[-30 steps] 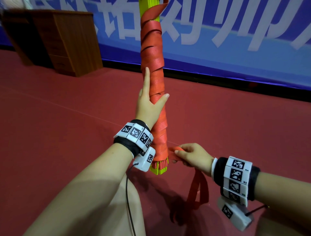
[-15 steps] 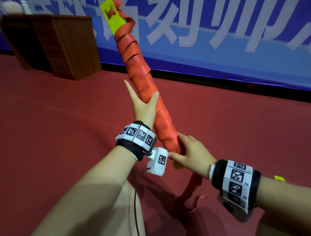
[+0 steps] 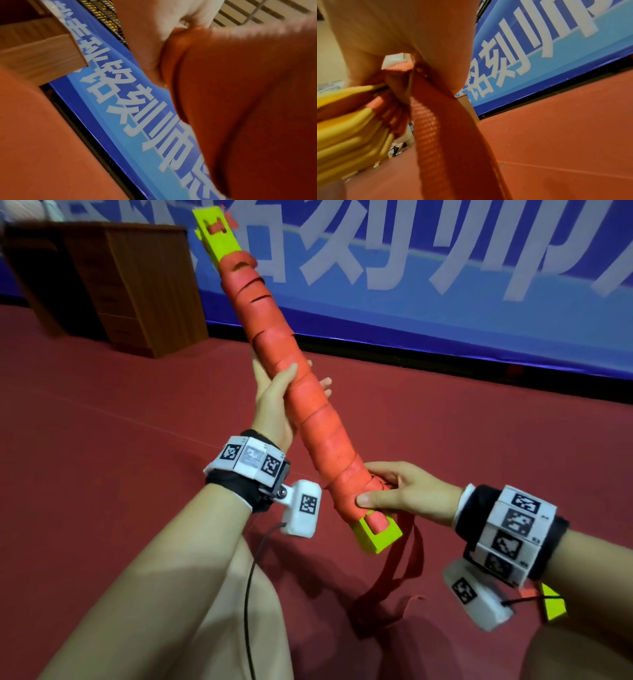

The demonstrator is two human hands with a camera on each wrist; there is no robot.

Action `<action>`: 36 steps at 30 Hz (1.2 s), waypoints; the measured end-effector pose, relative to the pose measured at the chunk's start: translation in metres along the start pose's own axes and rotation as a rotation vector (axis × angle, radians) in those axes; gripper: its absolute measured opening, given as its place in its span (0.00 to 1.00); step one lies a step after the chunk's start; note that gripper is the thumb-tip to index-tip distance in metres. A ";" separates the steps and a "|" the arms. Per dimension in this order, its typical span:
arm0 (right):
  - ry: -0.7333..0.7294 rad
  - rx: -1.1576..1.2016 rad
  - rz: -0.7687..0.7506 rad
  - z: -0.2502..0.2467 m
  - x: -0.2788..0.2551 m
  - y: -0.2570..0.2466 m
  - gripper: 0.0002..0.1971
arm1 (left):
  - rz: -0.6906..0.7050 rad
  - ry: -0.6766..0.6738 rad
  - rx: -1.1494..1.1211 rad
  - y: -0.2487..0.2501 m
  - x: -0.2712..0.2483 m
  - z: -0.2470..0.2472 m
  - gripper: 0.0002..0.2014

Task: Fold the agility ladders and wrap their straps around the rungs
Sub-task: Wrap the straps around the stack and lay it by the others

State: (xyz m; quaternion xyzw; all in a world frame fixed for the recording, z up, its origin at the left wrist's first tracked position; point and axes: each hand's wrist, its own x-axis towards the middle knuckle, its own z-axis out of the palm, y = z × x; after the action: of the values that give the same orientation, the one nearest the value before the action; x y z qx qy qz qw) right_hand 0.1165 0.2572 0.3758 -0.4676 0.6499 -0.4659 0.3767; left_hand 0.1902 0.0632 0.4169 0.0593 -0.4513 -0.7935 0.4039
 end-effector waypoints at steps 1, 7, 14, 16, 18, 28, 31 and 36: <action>-0.026 0.037 0.003 0.002 0.001 -0.001 0.18 | 0.039 0.014 0.078 0.000 -0.002 0.001 0.36; 0.166 -0.251 0.143 0.002 0.013 0.000 0.10 | 0.151 0.180 0.456 -0.015 0.002 -0.007 0.44; 0.435 -0.477 0.150 -0.001 0.013 0.005 0.20 | 0.337 0.338 0.571 -0.024 0.011 -0.005 0.40; 0.457 -0.644 0.116 0.008 0.011 0.009 0.37 | 0.369 0.355 0.594 -0.027 0.009 -0.002 0.40; 0.457 -0.804 0.120 0.015 0.011 0.013 0.50 | 0.372 0.343 0.587 -0.031 0.003 0.003 0.39; 0.247 -0.343 -0.073 -0.012 0.013 0.015 0.34 | 0.234 0.181 0.358 -0.017 0.009 -0.006 0.45; 0.134 -0.048 -0.081 -0.008 0.009 0.012 0.30 | 0.221 0.140 0.244 -0.011 0.014 -0.012 0.46; 0.111 0.032 0.061 -0.005 0.009 0.005 0.28 | 0.165 0.120 0.246 -0.012 0.013 -0.014 0.47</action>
State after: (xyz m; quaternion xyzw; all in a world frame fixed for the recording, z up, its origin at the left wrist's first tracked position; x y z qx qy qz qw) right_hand 0.1077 0.2506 0.3721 -0.4150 0.6762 -0.4897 0.3616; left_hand 0.1809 0.0480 0.4035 0.1183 -0.5236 -0.6915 0.4834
